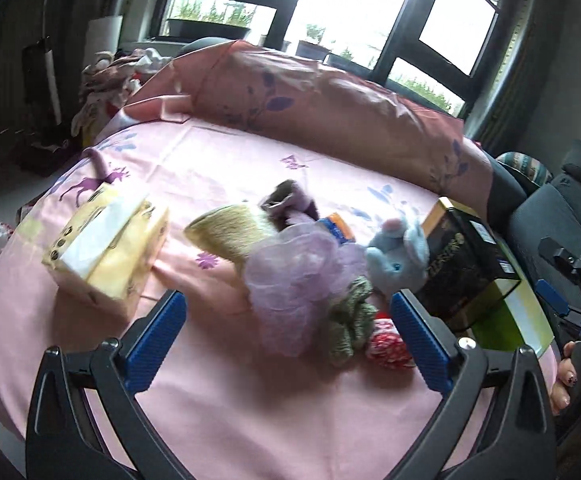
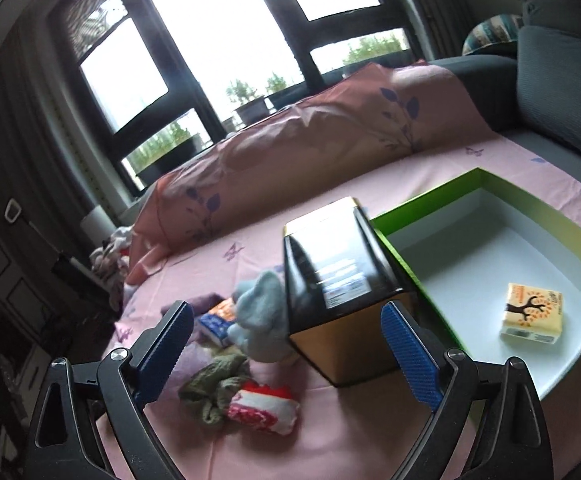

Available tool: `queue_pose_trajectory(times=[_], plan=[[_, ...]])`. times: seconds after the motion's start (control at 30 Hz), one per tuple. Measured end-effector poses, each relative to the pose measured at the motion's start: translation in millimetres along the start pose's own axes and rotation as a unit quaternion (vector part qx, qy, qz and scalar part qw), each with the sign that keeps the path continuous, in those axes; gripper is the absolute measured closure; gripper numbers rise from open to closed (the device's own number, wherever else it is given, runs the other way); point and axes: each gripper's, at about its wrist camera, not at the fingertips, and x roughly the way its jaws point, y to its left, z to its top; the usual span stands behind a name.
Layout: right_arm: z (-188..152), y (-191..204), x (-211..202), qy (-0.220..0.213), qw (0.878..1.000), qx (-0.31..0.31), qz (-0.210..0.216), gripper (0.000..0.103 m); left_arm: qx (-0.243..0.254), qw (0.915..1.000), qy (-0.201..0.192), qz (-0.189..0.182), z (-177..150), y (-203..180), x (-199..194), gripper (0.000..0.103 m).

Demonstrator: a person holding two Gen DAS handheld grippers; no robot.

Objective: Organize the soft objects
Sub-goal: 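Return the right tool to the pile and approach the lilac bath puff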

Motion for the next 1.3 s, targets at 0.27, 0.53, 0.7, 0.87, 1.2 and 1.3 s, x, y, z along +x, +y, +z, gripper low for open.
queue_pose_trajectory(times=[0.27,0.53,0.7,0.87,1.2,1.3], plan=[[-22,53,47,0.08,0.995,-0.039,0.05,0.008,-0.055,0.9976,0.032,0.026,-7,45,13,0.003],[-54,121,112,0.157,0.978,-0.123,0.063,0.008,-0.085,0.9959,0.03,0.011,-8,61,0,0.007],[-70,136,145,0.174,0.971,-0.159,0.041,0.046,-0.089,0.9955,0.027,0.018,-8,74,-6,0.008],[-70,137,134,0.149,0.974,-0.169,0.039,0.085,-0.094,0.995,0.016,0.029,-5,87,-13,0.008],[-58,166,39,0.083,0.958,-0.151,0.228,0.086,-0.134,0.9906,0.005,0.029,-4,114,-26,0.008],[-81,174,64,0.188,0.959,-0.18,0.114,0.086,-0.147,0.9889,0.01,0.024,-5,122,-27,0.009]])
